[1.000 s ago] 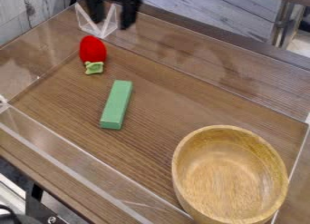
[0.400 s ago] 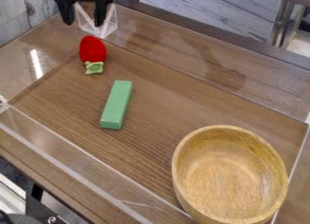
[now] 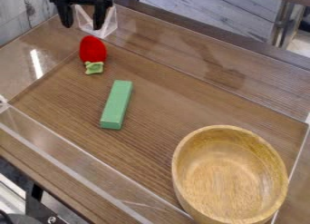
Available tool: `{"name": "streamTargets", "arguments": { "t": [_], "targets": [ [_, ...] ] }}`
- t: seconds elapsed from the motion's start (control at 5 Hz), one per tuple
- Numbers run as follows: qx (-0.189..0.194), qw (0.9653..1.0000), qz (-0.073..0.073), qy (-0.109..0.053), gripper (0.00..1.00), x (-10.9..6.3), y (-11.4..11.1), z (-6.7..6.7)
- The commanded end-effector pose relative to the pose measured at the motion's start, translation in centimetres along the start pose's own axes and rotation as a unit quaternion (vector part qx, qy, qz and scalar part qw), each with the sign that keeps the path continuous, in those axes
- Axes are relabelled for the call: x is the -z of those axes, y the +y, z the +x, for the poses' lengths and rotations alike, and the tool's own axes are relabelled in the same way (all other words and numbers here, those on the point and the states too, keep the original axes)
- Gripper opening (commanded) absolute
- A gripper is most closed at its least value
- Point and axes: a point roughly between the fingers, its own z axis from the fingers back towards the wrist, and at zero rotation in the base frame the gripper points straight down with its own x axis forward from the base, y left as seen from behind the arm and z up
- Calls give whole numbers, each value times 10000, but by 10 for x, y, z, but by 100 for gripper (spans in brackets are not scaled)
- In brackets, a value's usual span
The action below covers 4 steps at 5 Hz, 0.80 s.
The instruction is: Move the red fruit to the right
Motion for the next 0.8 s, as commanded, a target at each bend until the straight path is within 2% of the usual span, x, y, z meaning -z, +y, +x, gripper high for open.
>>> {"name": "streamTargets", "arguments": {
  "t": [0.0,0.2,0.6],
  "targets": [
    [-79,9994,75,-334,100,-12,-11,3],
    [-180,9994,109,-271,100,2,-23,5],
    [-611,9978,98,-217,100,18,-27,-1]
  ]
}}
